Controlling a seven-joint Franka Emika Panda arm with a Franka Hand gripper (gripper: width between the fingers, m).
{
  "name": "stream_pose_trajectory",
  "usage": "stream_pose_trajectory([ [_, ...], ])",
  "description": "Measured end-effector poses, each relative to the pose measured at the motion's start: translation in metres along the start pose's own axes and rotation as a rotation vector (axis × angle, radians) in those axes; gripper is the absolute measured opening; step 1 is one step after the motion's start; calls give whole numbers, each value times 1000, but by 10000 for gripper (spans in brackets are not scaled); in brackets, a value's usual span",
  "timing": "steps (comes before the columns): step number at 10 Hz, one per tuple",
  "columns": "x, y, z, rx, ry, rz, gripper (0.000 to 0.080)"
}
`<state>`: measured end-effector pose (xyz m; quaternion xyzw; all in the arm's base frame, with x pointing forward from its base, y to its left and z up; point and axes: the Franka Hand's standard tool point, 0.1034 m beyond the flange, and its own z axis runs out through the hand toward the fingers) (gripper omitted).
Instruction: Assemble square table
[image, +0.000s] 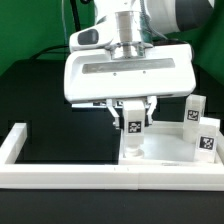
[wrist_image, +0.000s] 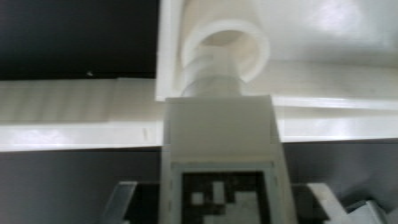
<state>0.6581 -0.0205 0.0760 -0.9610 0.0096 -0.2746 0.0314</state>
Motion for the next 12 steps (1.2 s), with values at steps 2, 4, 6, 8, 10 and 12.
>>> stream_pose_trajectory([
  [2,-6,-5,5,1,-6,8,271],
  [4,-11,-5,9,1,-12,11,271],
  [6,-9,-5,12,-36,47,32,271],
  [8,-7,-8,13,-71,80,49,271],
  [10,-9,-9,14,-67,65,36,363],
  [12,-9,-9,15,-67,64,35,499],
])
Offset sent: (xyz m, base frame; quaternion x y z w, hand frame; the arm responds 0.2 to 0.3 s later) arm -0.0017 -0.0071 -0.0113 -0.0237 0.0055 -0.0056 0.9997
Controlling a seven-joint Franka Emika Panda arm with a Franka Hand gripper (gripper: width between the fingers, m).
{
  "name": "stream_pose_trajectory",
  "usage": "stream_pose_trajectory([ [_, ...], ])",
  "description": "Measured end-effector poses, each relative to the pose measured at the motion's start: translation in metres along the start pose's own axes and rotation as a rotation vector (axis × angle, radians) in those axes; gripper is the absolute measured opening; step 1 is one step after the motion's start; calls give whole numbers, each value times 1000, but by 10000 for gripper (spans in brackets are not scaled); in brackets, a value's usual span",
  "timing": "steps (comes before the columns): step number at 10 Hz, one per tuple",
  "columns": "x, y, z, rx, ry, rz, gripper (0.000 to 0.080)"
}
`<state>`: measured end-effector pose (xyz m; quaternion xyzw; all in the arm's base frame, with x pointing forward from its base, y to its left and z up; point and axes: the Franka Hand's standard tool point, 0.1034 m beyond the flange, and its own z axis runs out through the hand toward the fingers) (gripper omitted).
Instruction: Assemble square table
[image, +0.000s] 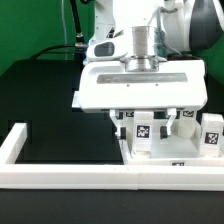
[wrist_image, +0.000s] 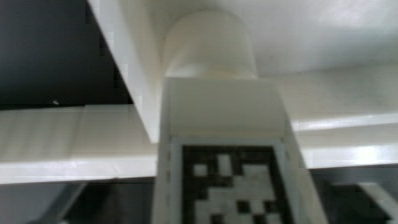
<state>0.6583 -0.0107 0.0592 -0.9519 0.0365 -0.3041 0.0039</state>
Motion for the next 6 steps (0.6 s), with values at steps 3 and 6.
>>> stream_pose_trajectory([
  [3,-1,0,1,1,-2,-1,643],
  [6,-1,0,1,1,-2,-1,649],
])
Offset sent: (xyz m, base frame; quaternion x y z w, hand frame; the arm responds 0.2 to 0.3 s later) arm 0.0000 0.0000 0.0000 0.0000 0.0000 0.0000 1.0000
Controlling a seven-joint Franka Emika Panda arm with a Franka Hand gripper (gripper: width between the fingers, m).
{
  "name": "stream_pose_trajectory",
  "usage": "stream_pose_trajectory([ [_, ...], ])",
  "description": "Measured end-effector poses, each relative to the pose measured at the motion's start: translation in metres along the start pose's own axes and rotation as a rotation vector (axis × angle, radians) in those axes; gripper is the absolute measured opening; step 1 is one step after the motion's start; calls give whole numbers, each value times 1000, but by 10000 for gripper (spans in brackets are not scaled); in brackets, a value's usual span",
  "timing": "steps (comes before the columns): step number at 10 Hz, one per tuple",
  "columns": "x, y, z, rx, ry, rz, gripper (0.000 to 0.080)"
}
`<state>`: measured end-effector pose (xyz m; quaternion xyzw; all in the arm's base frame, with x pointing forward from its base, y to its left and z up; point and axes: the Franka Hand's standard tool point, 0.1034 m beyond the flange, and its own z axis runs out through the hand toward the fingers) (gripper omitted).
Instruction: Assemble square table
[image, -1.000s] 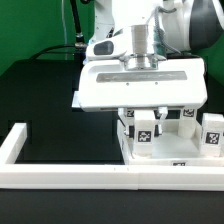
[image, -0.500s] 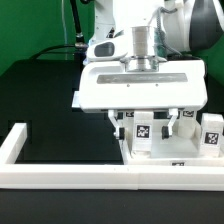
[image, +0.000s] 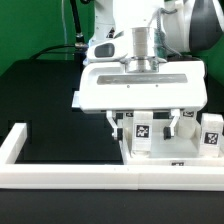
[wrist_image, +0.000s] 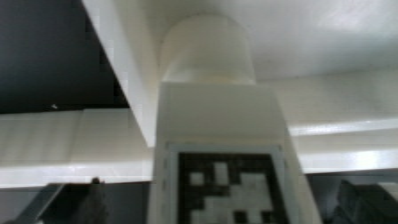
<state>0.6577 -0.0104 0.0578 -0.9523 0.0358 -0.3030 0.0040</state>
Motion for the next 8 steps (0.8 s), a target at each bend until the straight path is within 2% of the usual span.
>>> stream_pose_trajectory([
  [2,-1,-2,1,8,-15,10,649],
  [3,3,-13,-8,58,-98,56,649],
  [4,13,-20,-24,86,-158,82,649],
  [5,16,-17,-26,75,-157,79,649],
  [6,8,-20,-22,92,-220,101,649],
  [8,-5,-16,-19,134,-373,107,649],
])
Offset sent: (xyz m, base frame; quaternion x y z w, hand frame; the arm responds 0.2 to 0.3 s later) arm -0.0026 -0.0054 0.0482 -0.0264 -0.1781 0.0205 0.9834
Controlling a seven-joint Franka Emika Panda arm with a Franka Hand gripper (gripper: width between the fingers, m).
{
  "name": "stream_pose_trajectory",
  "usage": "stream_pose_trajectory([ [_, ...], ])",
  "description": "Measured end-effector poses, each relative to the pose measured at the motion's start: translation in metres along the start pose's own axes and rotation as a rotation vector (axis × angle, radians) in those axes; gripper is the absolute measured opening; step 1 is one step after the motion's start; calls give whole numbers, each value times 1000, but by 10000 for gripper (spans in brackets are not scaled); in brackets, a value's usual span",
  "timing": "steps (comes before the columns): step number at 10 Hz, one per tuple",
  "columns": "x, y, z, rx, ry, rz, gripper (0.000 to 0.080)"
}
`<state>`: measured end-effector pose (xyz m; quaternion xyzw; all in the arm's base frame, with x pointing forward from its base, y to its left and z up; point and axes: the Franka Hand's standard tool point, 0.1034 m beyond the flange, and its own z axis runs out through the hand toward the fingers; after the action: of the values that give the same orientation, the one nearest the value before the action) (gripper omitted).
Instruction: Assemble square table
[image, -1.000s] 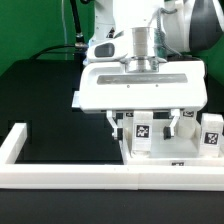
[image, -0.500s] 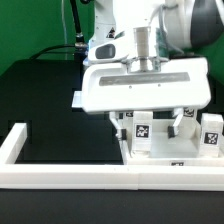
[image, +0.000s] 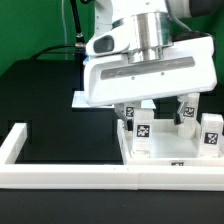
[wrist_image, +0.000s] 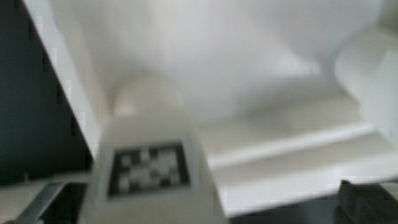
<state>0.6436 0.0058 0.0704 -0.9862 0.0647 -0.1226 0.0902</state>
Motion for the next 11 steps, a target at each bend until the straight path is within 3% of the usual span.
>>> stream_pose_trajectory([
  [2,-7,4,-1,-3,-133,-14,649],
  [6,-10,9,2,-5,-147,-17,649],
  [7,-12,19,0,-35,-201,11,649],
  [8,-7,19,-3,-64,-216,8,649],
  [10,-7,18,-2,-64,-206,23,619],
  [11,-7,18,-2,-64,-205,24,433],
])
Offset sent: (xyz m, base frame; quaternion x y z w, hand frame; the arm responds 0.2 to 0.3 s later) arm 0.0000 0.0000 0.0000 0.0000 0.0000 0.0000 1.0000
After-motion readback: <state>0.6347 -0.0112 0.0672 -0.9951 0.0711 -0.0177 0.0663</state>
